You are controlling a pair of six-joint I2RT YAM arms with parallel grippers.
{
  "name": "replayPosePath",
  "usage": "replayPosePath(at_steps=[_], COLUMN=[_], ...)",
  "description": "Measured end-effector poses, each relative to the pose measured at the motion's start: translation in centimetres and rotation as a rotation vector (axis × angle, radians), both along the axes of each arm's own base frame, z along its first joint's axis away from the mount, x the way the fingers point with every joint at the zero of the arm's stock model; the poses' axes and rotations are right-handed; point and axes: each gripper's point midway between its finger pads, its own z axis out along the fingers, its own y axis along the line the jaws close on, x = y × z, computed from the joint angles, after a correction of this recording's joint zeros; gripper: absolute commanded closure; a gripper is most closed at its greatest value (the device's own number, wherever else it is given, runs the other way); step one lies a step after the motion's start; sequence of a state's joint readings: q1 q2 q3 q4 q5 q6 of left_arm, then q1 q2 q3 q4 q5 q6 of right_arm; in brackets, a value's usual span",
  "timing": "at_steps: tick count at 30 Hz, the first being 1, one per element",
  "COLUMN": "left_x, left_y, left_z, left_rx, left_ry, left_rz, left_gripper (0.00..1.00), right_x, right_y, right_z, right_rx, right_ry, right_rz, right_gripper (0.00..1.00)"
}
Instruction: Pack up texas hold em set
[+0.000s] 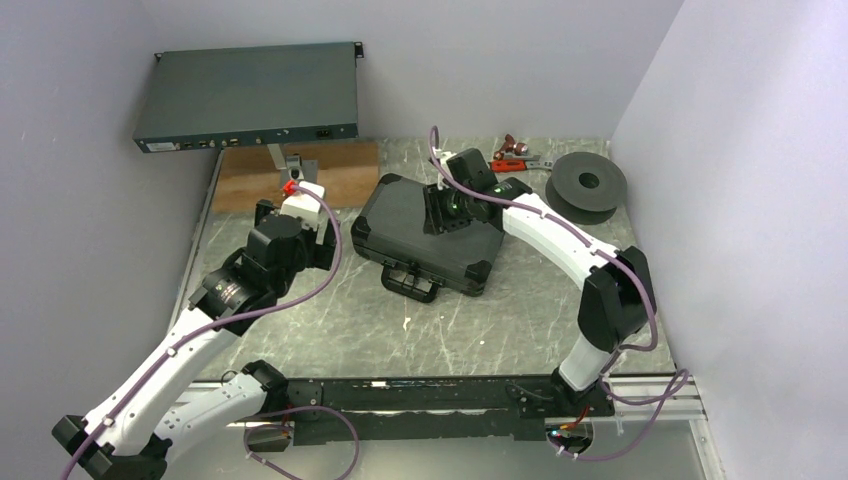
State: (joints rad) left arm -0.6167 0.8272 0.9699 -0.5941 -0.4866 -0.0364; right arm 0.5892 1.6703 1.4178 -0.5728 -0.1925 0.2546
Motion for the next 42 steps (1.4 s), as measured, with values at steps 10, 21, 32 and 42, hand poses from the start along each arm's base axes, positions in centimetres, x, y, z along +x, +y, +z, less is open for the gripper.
replayPosePath(at_steps=[10, 21, 32, 42], left_x=[0.4, 0.9, 2.4, 8.9], left_y=[-0.5, -1.6, -2.9, -3.2], left_z=[-0.7, -2.7, -4.7, -7.8], left_rx=[0.020, 0.038, -0.003, -0.172], left_ry=[0.023, 0.077, 0.186, 0.330], left_rz=[-0.016, -0.058, -0.004, 0.027], left_gripper=[0.04, 0.05, 0.00, 0.00], right_x=[-0.2, -1.0, -1.6, -2.6], right_y=[1.0, 1.6, 0.6, -8.0], right_z=[-3.0, -3.9, -3.6, -1.2], right_rx=[0.013, 0.048, 0.044, 0.014], right_ry=[0.068, 0.101, 0.083, -0.024], right_rz=[0.029, 0.078, 0.029, -0.337], right_gripper=[0.74, 0.78, 0.34, 0.00])
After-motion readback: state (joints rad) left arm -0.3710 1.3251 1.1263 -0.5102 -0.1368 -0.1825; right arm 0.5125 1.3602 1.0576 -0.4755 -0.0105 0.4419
